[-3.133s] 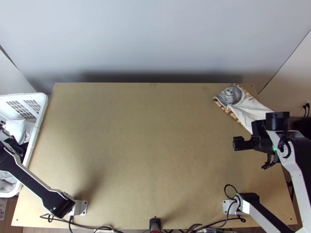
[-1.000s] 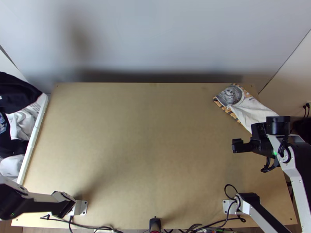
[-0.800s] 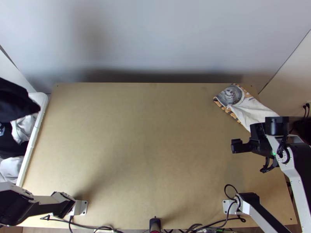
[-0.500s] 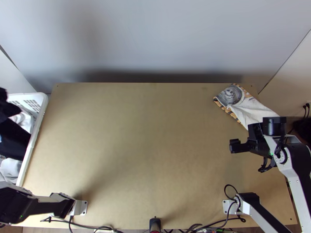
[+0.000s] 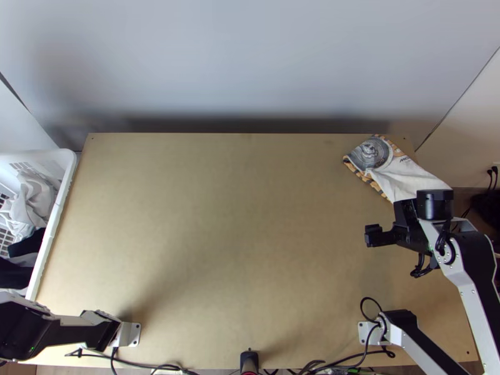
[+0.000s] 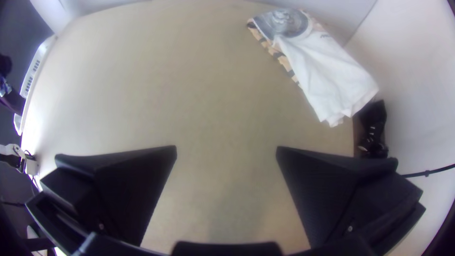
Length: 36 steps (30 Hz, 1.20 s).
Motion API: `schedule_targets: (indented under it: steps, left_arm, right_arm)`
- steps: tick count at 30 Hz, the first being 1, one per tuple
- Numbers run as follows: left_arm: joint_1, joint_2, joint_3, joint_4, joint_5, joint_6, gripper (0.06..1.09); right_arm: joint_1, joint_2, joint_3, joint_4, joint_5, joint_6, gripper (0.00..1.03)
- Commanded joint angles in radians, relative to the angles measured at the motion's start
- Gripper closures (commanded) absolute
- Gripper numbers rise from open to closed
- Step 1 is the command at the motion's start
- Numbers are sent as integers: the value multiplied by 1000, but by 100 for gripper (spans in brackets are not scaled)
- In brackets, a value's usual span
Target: Fold the t-shirt
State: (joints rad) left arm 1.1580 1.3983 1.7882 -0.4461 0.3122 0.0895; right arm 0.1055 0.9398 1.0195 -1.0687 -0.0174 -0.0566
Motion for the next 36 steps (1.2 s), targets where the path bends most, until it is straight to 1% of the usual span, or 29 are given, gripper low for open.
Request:
schedule_targets:
  steps: [1,4,5,6,8,12,15,18,23,25,29,33,34,35,36]
  left_arm:
    - [-426,-53,-41,-183,-88,73,105]
    - [-781,-47,-53,-181,-260,84,105]
    - [-893,-32,-49,-178,-303,90,105]
    - [-1006,-15,-39,-178,-325,90,105]
    - [-1202,25,-26,-172,-331,85,105]
    - [-1534,128,17,-169,-328,76,105]
    - [-1759,202,22,-189,-278,90,105]
    - [-1946,275,-9,-195,-275,99,105]
    - [-2097,412,-50,-112,-272,69,105]
    - [-2121,469,-50,-86,-217,44,105]
    - [-2175,585,-36,-36,-202,-2,105]
    - [-2221,691,22,-29,-182,-65,105]
    - [-2236,720,43,-34,-180,-73,102]
    - [-2253,746,69,-55,-180,-73,86]
    - [-2266,769,96,-88,-179,-70,64]
  right_arm:
    - [-1,-15,-13,23,-6,6,5]
    - [-6,-18,-15,38,-6,6,5]
    - [-9,-19,-16,42,-6,4,5]
    - [-10,-19,-21,49,-6,6,5]
    - [-17,-19,-30,67,-6,4,5]
    - [-26,-18,-55,118,-6,1,5]
    - [-35,-1,-75,154,-6,-2,5]
    - [-36,24,-91,185,-4,-6,5]
    - [-40,47,-96,200,-4,-12,5]
    - [-47,47,-93,200,-4,-15,5]
    - [-61,45,-95,200,-4,-34,5]
    - [-67,57,-99,228,-4,-42,5]
    - [-67,62,-99,234,-4,-38,5]
    - [-69,67,-99,243,-4,-34,5]
    - [-69,71,-99,253,-4,-31,5]
